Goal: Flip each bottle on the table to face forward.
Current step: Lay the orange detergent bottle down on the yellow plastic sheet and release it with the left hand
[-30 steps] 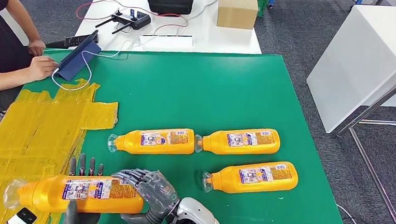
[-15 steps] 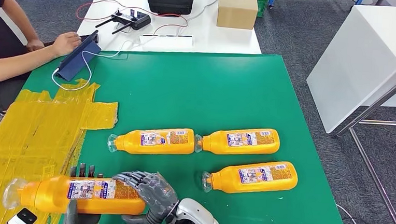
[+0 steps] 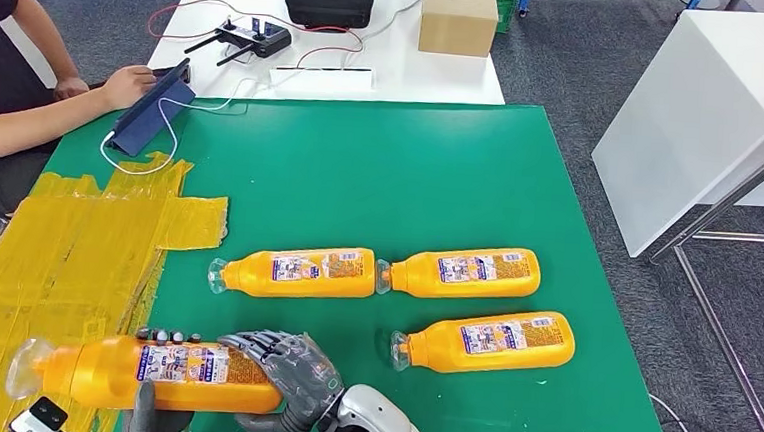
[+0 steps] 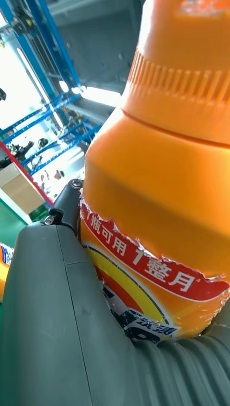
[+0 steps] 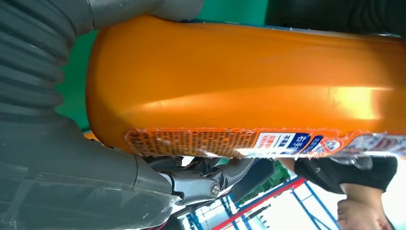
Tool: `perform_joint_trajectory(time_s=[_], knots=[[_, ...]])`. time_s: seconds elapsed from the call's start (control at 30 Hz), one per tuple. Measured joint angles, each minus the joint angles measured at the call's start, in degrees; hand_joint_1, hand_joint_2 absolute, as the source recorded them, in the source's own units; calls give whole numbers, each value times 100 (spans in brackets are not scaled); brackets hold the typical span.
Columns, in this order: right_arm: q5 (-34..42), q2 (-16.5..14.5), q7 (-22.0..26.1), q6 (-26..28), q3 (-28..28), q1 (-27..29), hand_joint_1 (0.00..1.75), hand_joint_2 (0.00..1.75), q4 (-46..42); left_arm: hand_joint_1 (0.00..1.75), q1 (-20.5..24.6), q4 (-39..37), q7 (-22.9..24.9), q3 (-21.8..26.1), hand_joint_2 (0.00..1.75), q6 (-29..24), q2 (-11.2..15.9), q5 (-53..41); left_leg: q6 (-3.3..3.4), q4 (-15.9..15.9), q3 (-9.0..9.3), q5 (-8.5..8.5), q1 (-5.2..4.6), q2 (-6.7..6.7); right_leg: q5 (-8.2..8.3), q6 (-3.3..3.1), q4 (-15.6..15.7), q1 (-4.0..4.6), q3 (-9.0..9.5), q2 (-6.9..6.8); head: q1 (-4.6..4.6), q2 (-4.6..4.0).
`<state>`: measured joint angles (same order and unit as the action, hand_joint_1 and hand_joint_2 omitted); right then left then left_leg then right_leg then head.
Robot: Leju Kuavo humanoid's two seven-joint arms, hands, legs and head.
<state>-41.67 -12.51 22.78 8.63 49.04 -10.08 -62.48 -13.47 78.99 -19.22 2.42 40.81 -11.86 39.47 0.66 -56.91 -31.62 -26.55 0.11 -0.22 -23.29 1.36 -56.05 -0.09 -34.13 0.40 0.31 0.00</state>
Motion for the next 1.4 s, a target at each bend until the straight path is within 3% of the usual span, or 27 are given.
perform_joint_trajectory(time_s=[0.13, 0.17, 0.23, 0.27, 0.3, 0.37, 0.5, 0.7, 0.77, 0.83, 0.97, 1.1, 1.23, 1.4], knots=[[14, 20, -48, 57, -59, 20, 174, 175, -117, 175, 30, 240, -103, 125, 175, -166, -9, -426, 0, 0, 0, 0, 0, 0, 0, 0, 0, 0, 0, 0, -1, 0], [17, 26, -56, 69, -84, 28, 156, 175, -164, 175, 33, 301, -128, 161, 175, -213, -12, -537, 0, 0, 0, 0, 0, 0, 0, 0, -1, 0, 0, 0, -1, 0], [21, 40, -97, 108, -150, 38, 69, 175, -276, 175, 38, 441, -235, 250, 175, -363, -15, -858, 0, 0, -1, 0, 0, 0, 0, 0, -1, 0, 0, 0, -1, 1], [18, 49, -142, 133, -186, 37, 26, 131, -333, 175, 44, 519, -338, 299, 175, -485, -17, -1104, 0, 0, -1, 0, 0, -1, 0, 0, -1, 0, 0, 0, -1, 1], [9, 61, -206, 166, -226, 36, 0, 87, -386, 175, 59, 603, -472, 352, 175, -646, -20, -1408, 0, 0, -1, 0, 0, -2, 0, 0, -1, 0, 1, 0, 0, 1], [-14, 121, -417, 235, -332, 2, 0, 0, -485, 175, 121, 794, -837, 507, 175, -1233, -15, -2245, 0, 0, -2, 1, 0, -3, 1, 0, -1, 0, 1, -1, 1, 1], [194, 363, -817, 124, -692, -333, 0, 0, -632, 175, 410, 1158, -1459, 914, 175, -2988, 79, -4327, 2, -1, 1, 9, 0, -5, 5, 0, -1, 0, 5, -2, 0, 1], [290, 540, -859, 35, -963, -594, 0, 0, -748, 175, 647, 1385, -1536, 1104, 175, -3345, 153, -4704, 2, -1, 5, 14, 0, -5, 6, 1, -3, -1, 10, -2, -1, 0], [315, 563, -884, 35, -992, -614, 0, 87, -766, 175, 674, 1414, -1573, 1125, 175, -3544, 165, -4888, 1, -1, 2, 14, 0, -6, 5, 1, -3, 0, 7, -3, -1, 1], [393, 604, -953, 21, -1026, -706, 0, 175, -774, 175, 749, 1426, -1626, 1151, 175, -4171, 200, -5480, 1, -1, -5, 14, 0, -7, 5, 1, -3, 0, 1, -3, -1, 1], [590, 789, -1145, -209, -1222, -1216, 0, 175, -769, 175, 1078, 1409, -1420, 1241, 175, -6288, 412, -7599, 1, -1, -4, 16, 0, -6, 12, 3, -3, -2, 2, -2, 0, 0], [656, 937, -1283, -528, -1361, -1793, 0, 175, -634, 175, 1408, 1202, -820, 1342, 175, -7640, 761, -9577, -7, -2, 0, 24, 0, -2, 24, -7, -4, -1, 2, -1, -1, 0], [691, 980, -1440, -693, -1373, -2249, 0, 175, -294, 175, 1619, 727, -22, 1329, 175, -8035, 1047, -11515, -10, -2, -1, 26, 1, -2, 24, -7, -6, 0, 0, -1, -1, 1], [747, 873, -1759, -1029, -1314, -2844, 0, 175, 403, 175, 2031, -259, 810, 988, 175, -7884, 1394, -12579, -10, -2, -4, 28, 2, -2, 24, -7, -7, 0, -3, -1, 1, 0]])
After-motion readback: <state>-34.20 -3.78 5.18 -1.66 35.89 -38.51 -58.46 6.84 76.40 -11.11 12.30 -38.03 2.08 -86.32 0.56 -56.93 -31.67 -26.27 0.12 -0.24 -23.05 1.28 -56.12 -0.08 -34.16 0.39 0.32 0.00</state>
